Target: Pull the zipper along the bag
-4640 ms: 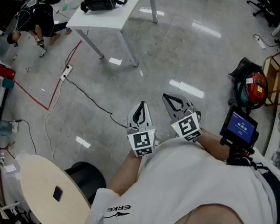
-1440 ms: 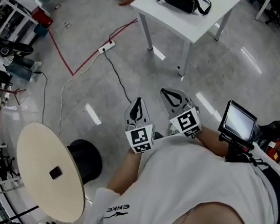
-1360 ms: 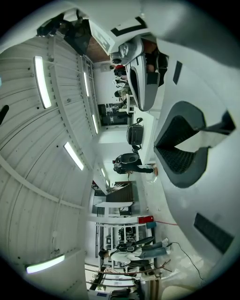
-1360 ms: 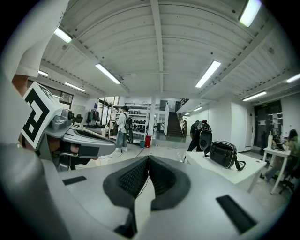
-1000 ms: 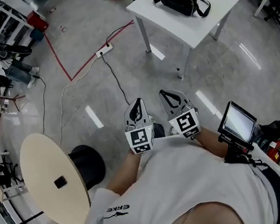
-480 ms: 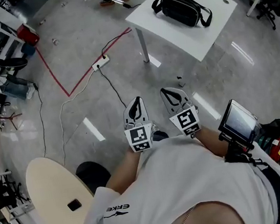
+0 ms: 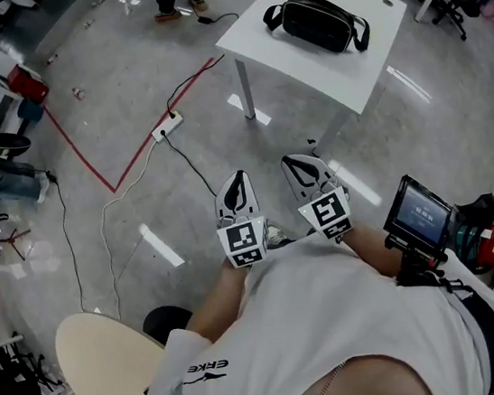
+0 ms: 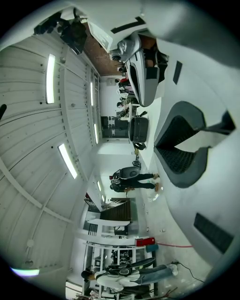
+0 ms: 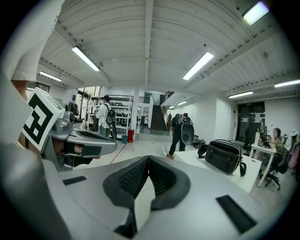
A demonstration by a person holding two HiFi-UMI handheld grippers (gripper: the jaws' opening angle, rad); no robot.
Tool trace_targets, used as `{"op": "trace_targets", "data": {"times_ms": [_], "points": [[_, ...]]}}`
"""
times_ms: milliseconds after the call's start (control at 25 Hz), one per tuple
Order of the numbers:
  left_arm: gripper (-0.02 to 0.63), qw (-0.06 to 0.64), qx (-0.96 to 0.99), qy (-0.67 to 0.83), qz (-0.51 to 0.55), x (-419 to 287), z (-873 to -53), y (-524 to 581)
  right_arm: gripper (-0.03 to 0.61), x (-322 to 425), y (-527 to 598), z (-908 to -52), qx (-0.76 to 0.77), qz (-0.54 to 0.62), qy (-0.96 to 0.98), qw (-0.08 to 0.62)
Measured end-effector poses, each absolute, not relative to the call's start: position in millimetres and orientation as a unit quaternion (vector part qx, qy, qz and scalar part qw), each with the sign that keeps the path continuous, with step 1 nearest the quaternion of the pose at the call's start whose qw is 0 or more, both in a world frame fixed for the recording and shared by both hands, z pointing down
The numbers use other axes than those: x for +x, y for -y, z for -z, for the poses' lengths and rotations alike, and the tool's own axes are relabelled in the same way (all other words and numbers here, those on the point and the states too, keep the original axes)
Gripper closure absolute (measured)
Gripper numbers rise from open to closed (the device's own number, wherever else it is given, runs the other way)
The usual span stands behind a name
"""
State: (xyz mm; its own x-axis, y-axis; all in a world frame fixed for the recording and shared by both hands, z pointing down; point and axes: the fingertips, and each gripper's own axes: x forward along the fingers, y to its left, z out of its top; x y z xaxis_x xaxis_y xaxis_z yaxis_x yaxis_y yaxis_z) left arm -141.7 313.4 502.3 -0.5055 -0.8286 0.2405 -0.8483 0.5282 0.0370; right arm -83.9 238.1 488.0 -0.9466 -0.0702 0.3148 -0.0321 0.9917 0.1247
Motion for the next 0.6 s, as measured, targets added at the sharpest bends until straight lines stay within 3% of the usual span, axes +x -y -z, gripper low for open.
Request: {"op": "trace_targets", "data": {"times_ms": [600], "points": [[0.609,0.102,0.524,0.844,-0.045,-202.3,-498.3,-259.4,0.574,-138.9,-188.5,-486.6,0.070,0.053,0.983,0.159]]}}
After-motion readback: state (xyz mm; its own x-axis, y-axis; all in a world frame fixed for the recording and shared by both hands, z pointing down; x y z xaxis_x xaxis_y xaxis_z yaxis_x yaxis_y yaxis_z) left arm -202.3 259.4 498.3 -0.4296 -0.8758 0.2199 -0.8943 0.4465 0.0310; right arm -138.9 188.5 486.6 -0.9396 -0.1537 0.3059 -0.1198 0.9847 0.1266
